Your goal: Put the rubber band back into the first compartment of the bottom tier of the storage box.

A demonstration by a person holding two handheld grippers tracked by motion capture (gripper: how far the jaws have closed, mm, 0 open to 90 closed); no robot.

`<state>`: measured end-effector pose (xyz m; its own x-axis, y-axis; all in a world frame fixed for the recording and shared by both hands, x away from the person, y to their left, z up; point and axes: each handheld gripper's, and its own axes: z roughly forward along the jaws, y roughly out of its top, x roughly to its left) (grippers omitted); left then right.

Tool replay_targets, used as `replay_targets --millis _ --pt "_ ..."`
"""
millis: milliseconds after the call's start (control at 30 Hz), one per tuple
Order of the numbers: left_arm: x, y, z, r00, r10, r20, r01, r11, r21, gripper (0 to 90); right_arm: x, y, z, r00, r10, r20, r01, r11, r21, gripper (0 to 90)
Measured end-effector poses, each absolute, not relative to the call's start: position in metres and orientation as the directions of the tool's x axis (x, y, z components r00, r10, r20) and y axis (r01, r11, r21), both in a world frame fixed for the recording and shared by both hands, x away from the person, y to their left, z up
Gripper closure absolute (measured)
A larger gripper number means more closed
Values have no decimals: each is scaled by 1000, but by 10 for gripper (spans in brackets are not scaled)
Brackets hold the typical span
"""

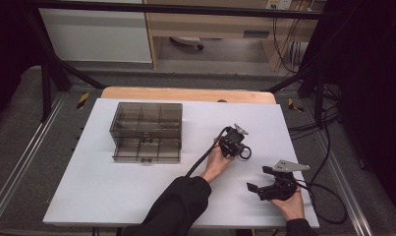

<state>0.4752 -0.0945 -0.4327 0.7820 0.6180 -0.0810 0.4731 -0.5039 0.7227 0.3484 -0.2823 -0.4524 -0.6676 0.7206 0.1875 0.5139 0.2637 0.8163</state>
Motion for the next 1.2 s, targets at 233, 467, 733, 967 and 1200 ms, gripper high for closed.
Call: replay_targets --millis 233,467,733,967,1200 --pt "471 -84 -427 783 615 -94 475 -492 730 874 348 -282 -453 -667 721 188 516 264 815 7" --pt "465 -75 -420 792 603 -96 463 -491 738 874 348 -282 -452 -666 722 189 516 262 816 7" --pt "454 -61 -413 798 597 -86 453 -499 739 874 348 -282 -453 -666 722 188 517 264 815 7" --pt "448 -43 -414 794 601 -91 458 -493 739 874 349 -282 -453 -663 724 188 519 265 812 8" --pt "442 -22 -414 789 606 -97 466 -489 737 874 349 -282 -453 -662 725 190 521 263 812 7"
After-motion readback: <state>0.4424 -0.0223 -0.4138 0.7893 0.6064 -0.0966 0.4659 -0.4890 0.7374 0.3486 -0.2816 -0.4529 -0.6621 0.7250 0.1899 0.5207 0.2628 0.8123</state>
